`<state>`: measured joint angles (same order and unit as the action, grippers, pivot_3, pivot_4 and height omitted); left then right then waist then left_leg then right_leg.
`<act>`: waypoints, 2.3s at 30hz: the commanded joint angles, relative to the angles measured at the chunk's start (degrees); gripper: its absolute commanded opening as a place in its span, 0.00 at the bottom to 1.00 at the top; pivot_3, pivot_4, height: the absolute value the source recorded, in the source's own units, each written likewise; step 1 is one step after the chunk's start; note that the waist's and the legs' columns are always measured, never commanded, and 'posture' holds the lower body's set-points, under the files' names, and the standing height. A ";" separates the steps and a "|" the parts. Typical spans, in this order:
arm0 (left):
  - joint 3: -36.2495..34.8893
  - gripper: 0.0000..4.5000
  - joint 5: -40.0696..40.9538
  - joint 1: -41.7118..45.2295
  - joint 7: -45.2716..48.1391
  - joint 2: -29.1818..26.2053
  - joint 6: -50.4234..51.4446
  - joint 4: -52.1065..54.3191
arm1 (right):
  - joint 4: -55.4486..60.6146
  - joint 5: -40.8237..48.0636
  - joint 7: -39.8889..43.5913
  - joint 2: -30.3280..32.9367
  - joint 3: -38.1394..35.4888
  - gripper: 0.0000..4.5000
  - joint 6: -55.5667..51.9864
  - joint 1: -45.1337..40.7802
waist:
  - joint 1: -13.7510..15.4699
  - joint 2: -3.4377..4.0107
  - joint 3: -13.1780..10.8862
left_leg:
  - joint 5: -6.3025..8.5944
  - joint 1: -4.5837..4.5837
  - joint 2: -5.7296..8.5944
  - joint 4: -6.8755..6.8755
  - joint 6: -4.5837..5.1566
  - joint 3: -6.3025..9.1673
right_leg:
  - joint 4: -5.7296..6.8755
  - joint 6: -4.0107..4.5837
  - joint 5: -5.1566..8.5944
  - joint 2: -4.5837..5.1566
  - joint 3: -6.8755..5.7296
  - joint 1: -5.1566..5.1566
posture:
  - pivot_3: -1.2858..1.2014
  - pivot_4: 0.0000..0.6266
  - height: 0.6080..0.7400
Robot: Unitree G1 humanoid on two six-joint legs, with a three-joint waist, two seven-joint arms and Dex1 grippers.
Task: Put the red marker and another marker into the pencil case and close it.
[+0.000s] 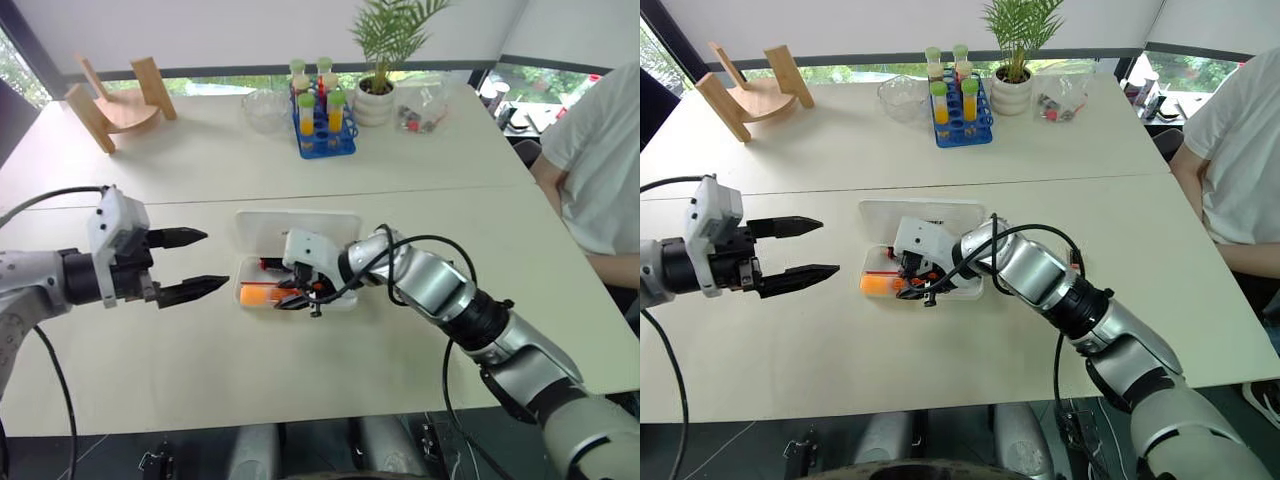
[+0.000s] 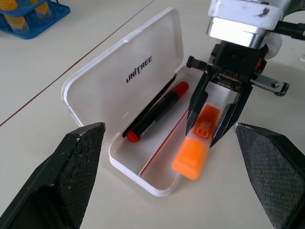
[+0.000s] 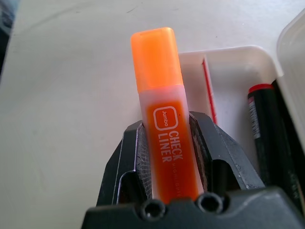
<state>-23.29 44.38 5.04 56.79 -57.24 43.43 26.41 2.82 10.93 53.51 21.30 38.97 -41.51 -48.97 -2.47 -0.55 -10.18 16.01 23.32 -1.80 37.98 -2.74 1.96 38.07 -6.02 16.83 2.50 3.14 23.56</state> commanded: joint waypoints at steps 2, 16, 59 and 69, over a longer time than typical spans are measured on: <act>-2.26 1.00 1.30 -0.45 -1.63 0.17 0.23 2.70 | -1.69 -2.71 0.68 -2.22 -0.50 0.17 2.46 -2.00 | 0.00 0.00 0.00 | 0.00 0.00 0.00 0.00 0.00 0.02 | 0.01 0.00 0.00 -0.01 -0.01 0.00 | 0.52 0.24 1.00; -0.44 1.00 1.25 0.50 -3.63 0.58 -0.85 2.27 | 0.83 -3.79 3.06 -1.70 -4.41 1.00 -0.50 -1.68 | -0.03 0.00 0.00 | 0.00 0.00 0.00 0.00 0.00 0.01 | 0.01 0.00 0.00 -0.01 -0.01 0.00 | 0.52 0.24 1.00; 6.35 1.00 -2.62 7.02 -1.17 3.52 -5.06 -3.59 | 28.80 12.71 -18.63 13.05 -46.69 0.00 -36.96 20.45 | 1.09 0.16 -0.07 | 0.02 -0.71 0.03 -0.19 0.02 -0.09 | -0.19 0.01 0.03 0.00 0.09 -0.70 | 0.52 0.24 1.00; 7.69 1.00 -4.03 8.65 -1.03 3.93 -5.61 -4.75 | 21.04 10.21 1.00 19.75 -19.15 0.00 -11.78 12.69 | 0.96 0.04 -0.06 | 0.01 -0.71 0.02 -0.74 0.02 -0.09 | -0.30 0.13 0.19 0.00 0.08 -0.50 | 0.52 0.24 1.00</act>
<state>-14.64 40.45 13.28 55.86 -53.13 38.87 20.73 24.32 22.95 52.62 40.23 18.15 -57.62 -34.67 -1.51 -0.52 -10.24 16.02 22.66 -1.77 37.26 -2.73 1.85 37.77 -5.91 17.02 2.53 3.22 23.10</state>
